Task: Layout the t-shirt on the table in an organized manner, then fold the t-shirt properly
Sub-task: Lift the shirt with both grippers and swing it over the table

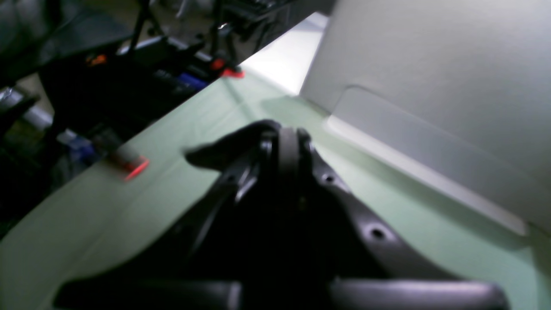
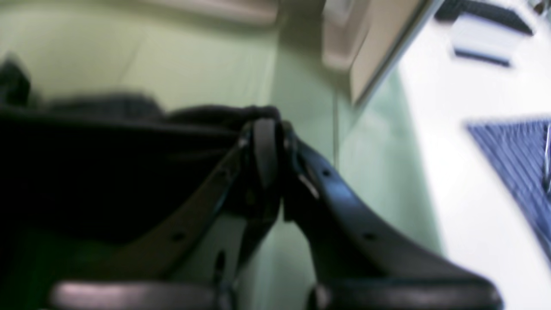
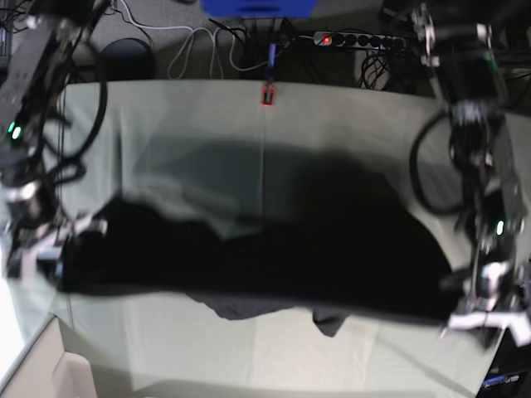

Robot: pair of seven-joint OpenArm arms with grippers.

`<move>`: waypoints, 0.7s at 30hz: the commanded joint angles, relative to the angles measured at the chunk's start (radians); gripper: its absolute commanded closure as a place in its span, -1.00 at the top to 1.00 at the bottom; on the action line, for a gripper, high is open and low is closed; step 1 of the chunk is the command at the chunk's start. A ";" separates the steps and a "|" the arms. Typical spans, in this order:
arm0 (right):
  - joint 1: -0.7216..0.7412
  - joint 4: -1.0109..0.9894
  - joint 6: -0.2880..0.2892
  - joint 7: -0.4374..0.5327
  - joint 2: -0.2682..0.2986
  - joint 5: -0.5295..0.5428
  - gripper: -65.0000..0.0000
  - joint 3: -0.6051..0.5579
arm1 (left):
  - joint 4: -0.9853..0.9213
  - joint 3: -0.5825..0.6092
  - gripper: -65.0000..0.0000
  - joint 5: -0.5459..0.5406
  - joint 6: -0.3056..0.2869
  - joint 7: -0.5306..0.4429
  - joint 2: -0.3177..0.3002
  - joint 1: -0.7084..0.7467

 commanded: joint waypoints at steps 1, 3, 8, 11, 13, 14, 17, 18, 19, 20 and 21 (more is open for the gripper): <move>0.067 0.017 -0.009 0.013 0.017 0.001 -1.00 -0.004 | 0.004 0.016 -1.00 0.021 -0.002 -0.037 -0.013 -0.070; 0.172 -0.002 -0.009 -0.048 0.027 0.001 -1.00 -0.027 | -0.033 0.050 -1.00 0.046 -0.002 -0.037 -0.011 -0.153; 0.434 -0.127 -0.009 -0.119 0.083 0.001 -1.00 -0.086 | -0.190 0.138 -1.00 0.075 -0.002 -0.037 -0.005 -0.390; 0.591 -0.228 -0.009 -0.120 0.110 0.001 -1.00 -0.101 | -0.308 0.170 -1.00 0.073 -0.002 -0.037 -0.004 -0.553; 0.697 -0.314 -0.009 -0.120 0.123 -0.001 -1.00 -0.101 | -0.409 0.196 -1.00 0.066 -0.002 -0.042 -0.002 -0.665; 0.755 -0.360 -0.009 -0.120 0.130 -0.001 -1.00 -0.101 | -0.466 0.208 -1.00 0.066 -0.002 -0.045 -0.002 -0.725; 0.882 -0.469 -0.009 -0.111 0.155 -0.001 -1.00 -0.101 | -0.592 0.240 -1.00 0.064 -0.002 -0.048 0.000 -0.878; 0.917 -0.500 -0.009 -0.111 0.166 0.001 -1.00 -0.101 | -0.627 0.253 -1.00 0.064 -0.002 -0.048 0.000 -0.924; 0.953 -0.526 -0.009 -0.111 0.173 0.002 -1.00 -0.101 | -0.653 0.270 -1.00 0.064 -0.002 -0.048 0.001 -0.970; 0.979 -0.544 -0.009 -0.111 0.181 0.002 -1.00 -0.101 | -0.671 0.290 -1.00 0.064 -0.002 -0.049 0.004 -1.004; 1.002 -0.559 -0.009 -0.110 0.190 0.002 -1.00 -0.101 | -0.687 0.308 -1.00 0.064 -0.002 -0.049 0.012 -1.035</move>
